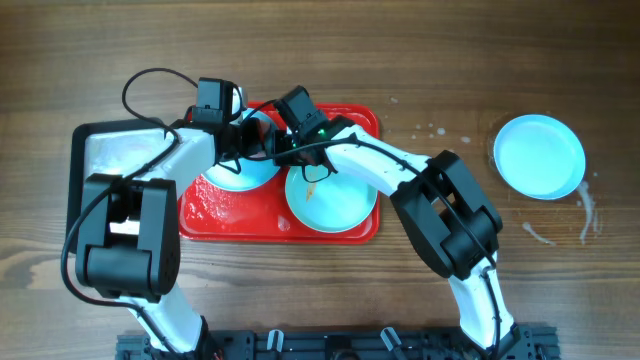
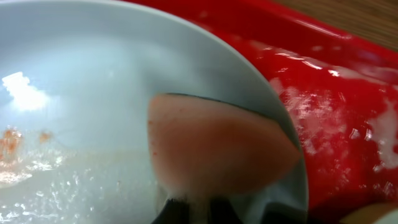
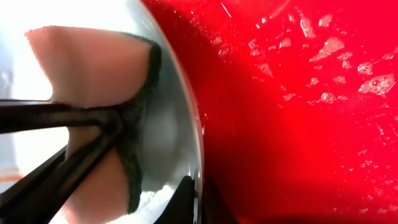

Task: Clean dirty plates on tray and stack at the side
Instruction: 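Scrub the plate surface with the sponge while right gripper holds it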

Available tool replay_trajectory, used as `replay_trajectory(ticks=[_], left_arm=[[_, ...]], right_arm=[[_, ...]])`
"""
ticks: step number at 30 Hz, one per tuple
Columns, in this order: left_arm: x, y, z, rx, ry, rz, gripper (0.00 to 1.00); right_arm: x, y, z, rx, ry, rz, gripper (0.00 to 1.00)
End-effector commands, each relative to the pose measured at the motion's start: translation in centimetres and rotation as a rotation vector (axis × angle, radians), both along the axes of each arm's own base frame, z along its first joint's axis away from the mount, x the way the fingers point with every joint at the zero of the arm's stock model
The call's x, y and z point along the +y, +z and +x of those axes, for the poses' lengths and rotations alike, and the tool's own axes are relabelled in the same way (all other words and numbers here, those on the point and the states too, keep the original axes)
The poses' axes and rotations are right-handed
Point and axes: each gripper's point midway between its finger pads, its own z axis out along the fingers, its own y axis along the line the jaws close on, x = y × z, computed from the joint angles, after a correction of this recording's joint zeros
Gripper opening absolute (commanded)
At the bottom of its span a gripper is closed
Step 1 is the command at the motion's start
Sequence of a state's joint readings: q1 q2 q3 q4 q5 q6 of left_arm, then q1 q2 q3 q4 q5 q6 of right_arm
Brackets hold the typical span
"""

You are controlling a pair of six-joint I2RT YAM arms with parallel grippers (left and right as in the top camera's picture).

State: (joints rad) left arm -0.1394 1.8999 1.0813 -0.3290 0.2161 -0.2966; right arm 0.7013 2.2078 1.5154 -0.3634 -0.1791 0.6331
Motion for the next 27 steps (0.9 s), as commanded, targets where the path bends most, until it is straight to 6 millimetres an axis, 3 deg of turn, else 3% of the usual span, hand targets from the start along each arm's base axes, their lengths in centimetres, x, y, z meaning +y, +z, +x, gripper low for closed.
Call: replay_trajectory(ticks=[1,4,7,9,15,18,24,27], left_arm=[[4.5,-4.9,-4.2,0.194,0.19,0.252,0.04],[7.0,-4.1,-4.7,0.229,0.256,0.363,0.04],[8.5,-0.7,-4.4,0.311,0.325,0.397,0.04],[8.7,0.4,-4.8,0.355,0.332,0.394,0.04],[9.3,0.7,-6.8,0.469,0.281,0.335,0.04],[7.2,0.6,-5.2,0.415,0.144,0.167,0.04],[5.5,1.4,0.5,0.181,0.12,0.079,0.04],[2.8,2.1,1.8,0.113,0.043,0.004,0.04]], right_arm=[[0.6,-1.8,-2.3,0.048,0.083,-0.021,0.04],[0.6,-1.8,-2.3,0.047,0.083,-0.02,0.04],[0.6,-1.8,-2.2,0.047,0.083,-0.02,0.04],[0.6,-1.8,-2.3,0.047,0.083,-0.02,0.05],[0.8,-1.8,-2.4,0.053,0.089,-0.011,0.04],[0.8,-1.7,-2.4,0.053,0.09,-0.008,0.05],[0.8,-1.7,-2.4,0.053,0.09,-0.008,0.04],[0.8,-1.7,-2.4,0.052,0.09,-0.008,0.04]])
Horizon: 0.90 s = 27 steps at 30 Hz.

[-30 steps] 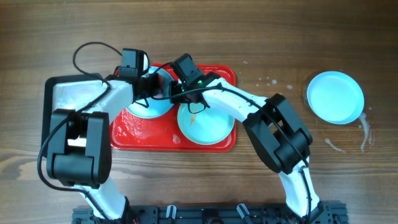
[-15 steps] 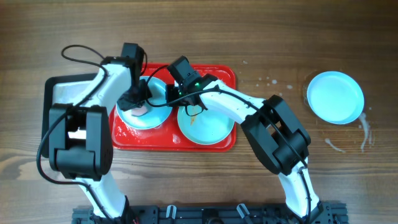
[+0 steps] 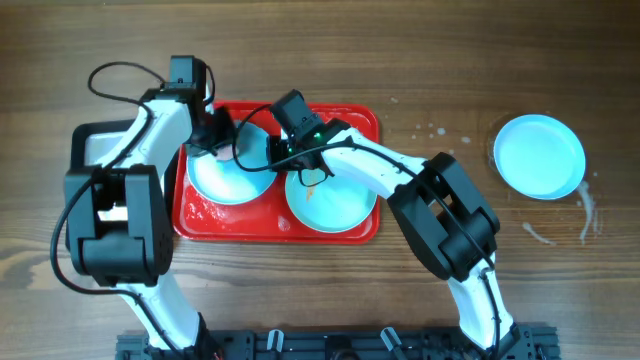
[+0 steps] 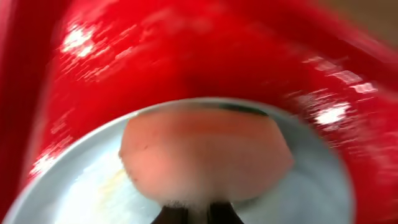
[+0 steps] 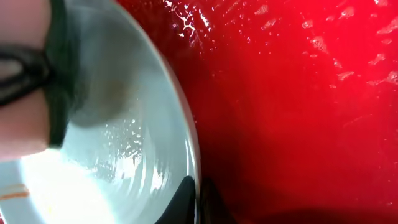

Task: Clean dirty plates on tray and stack at the side
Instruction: 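Scrub the plate surface with the sponge while right gripper holds it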

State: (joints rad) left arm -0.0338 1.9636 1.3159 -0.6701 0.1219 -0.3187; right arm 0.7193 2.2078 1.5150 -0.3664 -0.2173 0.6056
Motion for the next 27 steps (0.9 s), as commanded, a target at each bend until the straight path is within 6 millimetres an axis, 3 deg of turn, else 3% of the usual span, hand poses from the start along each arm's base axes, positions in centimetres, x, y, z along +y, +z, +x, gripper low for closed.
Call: replay_trajectory(ticks=[1,4,11,16,18,21,23,27], left_arm=[[-4.3,0.6,1.0,-0.06,-0.159,-0.113,0.04],[-4.0,-0.1,-0.5,0.005,-0.162,-0.048,0.04],[2.4,-1.0,-6.6,0.281,0.036,0.173,0.04],[4.5,-0.8,-9.1,0.388,0.096,0.197,0.04],[4.9,-0.8,-8.8,0.377,0.11,0.194,0.04],[4.8,-1.0,-5.9,0.26,0.123,0.182,0.04],[3.7,-1.0,-3.5,0.161,0.134,0.143,0.04],[-0.4,-1.8,-1.7,0.061,0.054,0.057,0.04]], right_arm=[[-0.2,-1.8,-1.2,0.039,0.031,-0.026,0.04],[-0.2,-1.8,-1.2,0.039,0.031,-0.026,0.04],[-0.2,-1.8,-1.2,0.039,0.031,-0.025,0.04],[-0.2,-1.8,-1.1,0.037,0.031,-0.023,0.04],[-0.2,-1.8,-1.1,0.037,0.031,-0.023,0.04],[-0.2,-1.7,-1.1,0.036,0.031,-0.022,0.04],[-0.2,-1.7,-1.1,0.036,0.031,-0.022,0.04],[-0.2,-1.7,-1.1,0.036,0.031,-0.023,0.04]])
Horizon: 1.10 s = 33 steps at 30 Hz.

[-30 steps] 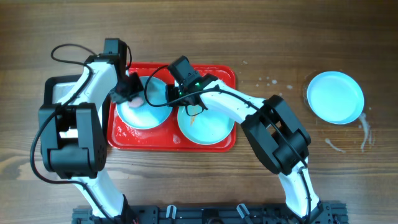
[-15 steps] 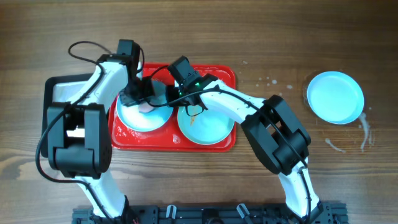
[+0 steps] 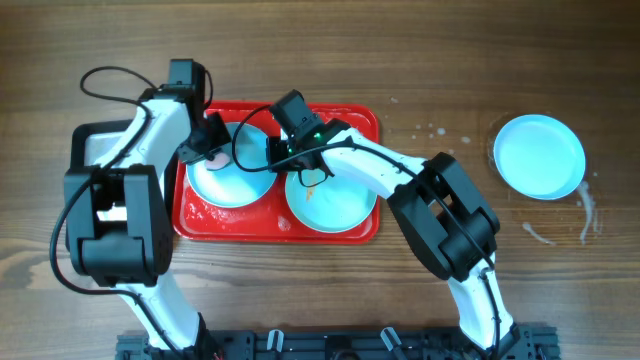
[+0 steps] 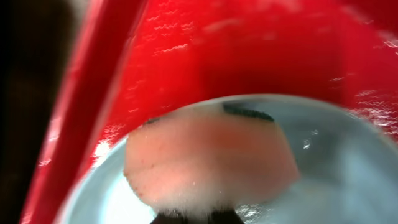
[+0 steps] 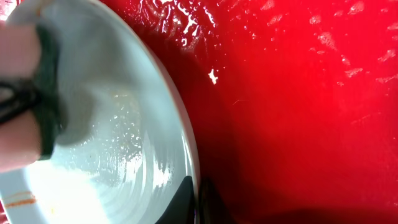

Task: Clean dirty plates on tray and stack at the side
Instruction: 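Scrub the plate surface with the sponge while right gripper holds it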

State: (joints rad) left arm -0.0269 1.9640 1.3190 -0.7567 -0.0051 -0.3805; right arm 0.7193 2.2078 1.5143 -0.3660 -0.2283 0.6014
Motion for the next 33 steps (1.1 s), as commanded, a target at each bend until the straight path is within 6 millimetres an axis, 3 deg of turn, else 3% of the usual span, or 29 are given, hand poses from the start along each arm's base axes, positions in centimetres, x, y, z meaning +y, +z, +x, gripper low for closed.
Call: replay_trajectory(ticks=[1,7,11,15,17,21,29,33], left_arm=[[-3.8,-1.5,0.1,-0.027,-0.059,-0.073,0.04],[-10.8,-1.8,-2.5,0.017,-0.35,-0.158,0.04],[-11.4,-2.1,-6.0,0.143,-0.423,-0.145,0.04],[-9.2,-2.1,-9.3,0.297,-0.382,-0.102,0.04],[-6.9,-1.7,-11.3,0.403,-0.293,-0.063,0.04],[-3.5,-1.2,-12.7,0.483,-0.201,0.016,0.04],[3.8,-0.5,-13.5,0.528,0.054,0.199,0.04],[4.6,-1.2,-11.2,0.423,0.128,0.204,0.04]], right_arm=[[-0.3,-1.8,-1.0,0.031,0.023,-0.029,0.04],[-0.2,-1.7,-0.9,0.029,0.023,-0.027,0.04],[-0.2,-1.7,-0.9,0.028,0.025,-0.028,0.04],[-0.2,-1.7,-0.9,0.026,0.025,-0.025,0.05],[-0.2,-1.7,-0.9,0.025,0.024,-0.025,0.04],[-0.2,-1.7,-0.9,0.026,0.025,-0.025,0.04],[-0.1,-1.7,-0.9,0.026,0.026,-0.022,0.05],[0.0,-1.6,-0.8,0.023,0.024,-0.016,0.04]])
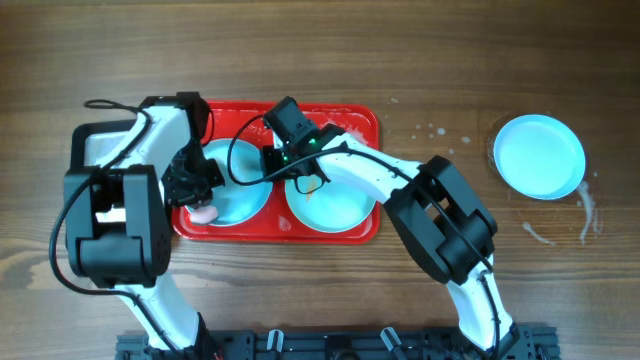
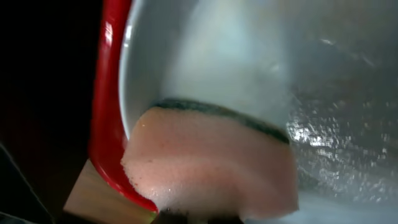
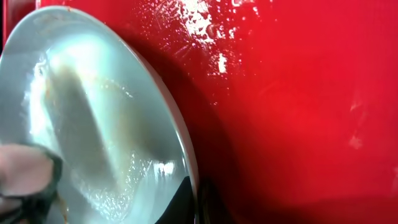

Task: Clean dirty plates on tray and stack at the side
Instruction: 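Scrub the plate surface with the sponge while right gripper holds it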

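A red tray (image 1: 350, 122) holds two pale blue plates. My left gripper (image 1: 195, 195) is shut on a pink sponge (image 1: 204, 211) with a dark scouring layer, pressed on the near-left edge of the left plate (image 1: 240, 195). In the left wrist view the foamy sponge (image 2: 211, 168) covers the wet plate (image 2: 280, 68) beside the tray rim (image 2: 109, 93). My right gripper (image 1: 276, 160) is shut on that plate's far-right rim; the right wrist view shows its fingers (image 3: 186, 196) astride the plate (image 3: 93, 106) edge. The right plate (image 1: 335, 205) carries an orange smear.
A third pale blue plate (image 1: 540, 155) lies alone on the wood at the far right, with water drops round it. A dark shallow basin (image 1: 100, 150) sits left of the tray. The tray floor (image 3: 298, 93) is wet.
My left gripper has carried the sponge from the far-left part of the left plate to its near-left edge. The right gripper still grips the same rim.
The sponge first sat at the plate's far right, close to my right gripper. It then stood at the far middle, then at the far left, and now at the near left. The right gripper kept its hold on the rim throughout.
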Available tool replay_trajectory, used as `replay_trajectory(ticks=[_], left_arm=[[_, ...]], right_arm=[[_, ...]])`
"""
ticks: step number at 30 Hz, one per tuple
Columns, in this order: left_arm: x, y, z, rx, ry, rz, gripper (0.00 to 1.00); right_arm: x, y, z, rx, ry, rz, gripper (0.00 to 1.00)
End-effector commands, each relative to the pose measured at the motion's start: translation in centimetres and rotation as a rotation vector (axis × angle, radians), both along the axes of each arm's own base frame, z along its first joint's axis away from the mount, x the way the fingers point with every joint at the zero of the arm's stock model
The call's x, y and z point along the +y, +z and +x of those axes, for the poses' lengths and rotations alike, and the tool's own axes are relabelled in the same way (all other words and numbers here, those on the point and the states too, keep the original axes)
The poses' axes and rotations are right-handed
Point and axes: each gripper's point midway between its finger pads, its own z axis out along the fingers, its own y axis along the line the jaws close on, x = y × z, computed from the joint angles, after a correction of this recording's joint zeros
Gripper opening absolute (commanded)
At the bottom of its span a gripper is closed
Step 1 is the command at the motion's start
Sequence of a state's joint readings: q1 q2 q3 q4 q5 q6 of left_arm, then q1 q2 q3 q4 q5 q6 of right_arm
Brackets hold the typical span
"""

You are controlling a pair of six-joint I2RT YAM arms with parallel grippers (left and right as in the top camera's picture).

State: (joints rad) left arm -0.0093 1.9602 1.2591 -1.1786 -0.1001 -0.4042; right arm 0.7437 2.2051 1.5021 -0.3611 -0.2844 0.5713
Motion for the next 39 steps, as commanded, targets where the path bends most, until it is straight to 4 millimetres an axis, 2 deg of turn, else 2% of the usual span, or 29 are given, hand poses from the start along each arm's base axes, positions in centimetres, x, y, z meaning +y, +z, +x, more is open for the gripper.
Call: replay_trajectory(ticks=[1,4,6,9,11,14,17,19,21,24,28,30,33,36,39], left_arm=[[2.0,-1.2,2.3,-0.106,0.076,0.114,0.04],[0.8,-1.8,6.1,-0.265,0.088,0.08,0.04],[-1.6,-1.9,9.1,-0.384,0.074,-0.007,0.04],[-5.2,-1.6,12.0,-0.499,0.019,-0.117,0.04],[-7.2,-1.4,12.9,-0.539,-0.016,-0.165,0.04],[-11.2,-1.0,13.3,-0.569,-0.198,-0.273,0.04],[-12.9,-1.0,12.5,-0.548,-0.28,-0.299,0.04],[-12.5,-1.3,11.8,-0.518,-0.293,-0.279,0.04],[-9.9,-1.6,11.1,-0.474,-0.258,-0.177,0.04],[-4.7,-1.9,9.0,-0.375,-0.105,-0.029,0.04],[-0.6,-2.0,6.8,-0.287,0.078,-0.013,0.04],[0.0,-2.0,6.2,-0.262,0.145,-0.074,0.04],[-0.1,-1.8,5.8,-0.244,0.242,-0.206,0.04],[-1.5,-0.9,4.4,-0.177,0.35,-0.381,0.04],[-3.1,0.1,2.4,-0.078,0.399,-0.46,0.04]], right_arm=[[-1.4,-1.6,1.0,0.001,-0.053,-0.045,0.04],[-1.3,-1.6,1.0,0.003,-0.051,-0.043,0.04],[-1.3,-1.6,1.0,0.002,-0.051,-0.043,0.04],[-1.3,-1.6,1.0,0.003,-0.051,-0.043,0.04],[-1.3,-1.6,1.0,0.003,-0.051,-0.043,0.04],[-1.3,-1.6,1.0,0.003,-0.051,-0.043,0.04],[-1.3,-1.6,1.0,0.003,-0.051,-0.043,0.04],[-1.3,-1.6,1.0,0.003,-0.05,-0.043,0.04],[-1.3,-1.6,1.0,0.003,-0.05,-0.043,0.04],[-1.3,-1.6,1.0,0.003,-0.05,-0.043,0.04],[-1.3,-1.6,1.0,0.003,-0.05,-0.042,0.04],[-1.3,-1.6,1.0,0.003,-0.05,-0.042,0.04],[-1.3,-1.5,1.0,0.005,-0.049,-0.04,0.04],[-1.3,-1.5,1.0,0.004,-0.048,-0.04,0.04],[-1.2,-1.5,1.0,0.002,-0.048,-0.038,0.04]])
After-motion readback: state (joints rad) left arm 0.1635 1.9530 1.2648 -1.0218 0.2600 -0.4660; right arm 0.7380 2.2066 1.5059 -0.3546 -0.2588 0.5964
